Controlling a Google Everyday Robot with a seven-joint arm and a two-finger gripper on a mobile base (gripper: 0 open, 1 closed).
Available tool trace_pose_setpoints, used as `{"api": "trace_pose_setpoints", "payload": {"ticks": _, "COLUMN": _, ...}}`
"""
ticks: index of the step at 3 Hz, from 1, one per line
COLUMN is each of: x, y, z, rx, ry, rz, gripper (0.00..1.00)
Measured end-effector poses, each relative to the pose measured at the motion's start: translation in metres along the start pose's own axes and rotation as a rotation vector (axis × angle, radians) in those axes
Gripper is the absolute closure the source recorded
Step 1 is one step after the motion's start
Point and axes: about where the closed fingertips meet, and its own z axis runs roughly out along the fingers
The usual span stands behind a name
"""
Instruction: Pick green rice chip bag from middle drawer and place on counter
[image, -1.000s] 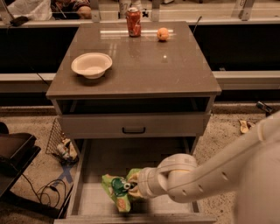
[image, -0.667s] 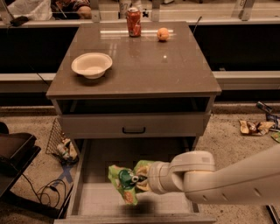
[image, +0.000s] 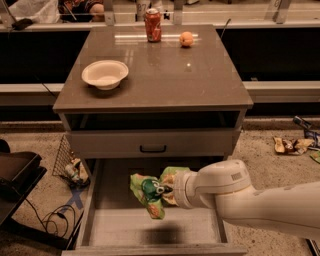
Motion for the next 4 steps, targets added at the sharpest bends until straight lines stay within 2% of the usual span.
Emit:
{"api": "trace_pose_setpoints", "payload": {"ticks": 1, "x": 0.010, "y": -0.003, "z": -0.001, "rx": 0.009, "ry": 0.044, "rz": -0.002, "gripper": 1.00}}
{"api": "trace_pose_setpoints", "payload": {"ticks": 2, "x": 0.010, "y": -0.003, "z": -0.001, "rx": 0.009, "ry": 0.044, "rz": -0.002, "gripper": 1.00}}
{"api": "trace_pose_setpoints", "payload": {"ticks": 3, "x": 0.015, "y": -0.024, "z": -0.031, "rx": 0.107, "ry": 0.068, "rz": 0.022, "gripper": 1.00}}
{"api": "trace_pose_setpoints", "payload": {"ticks": 4, "x": 0.018, "y": -0.042, "z": -0.054, "rx": 0.189, "ry": 0.116, "rz": 0.003, "gripper": 1.00}}
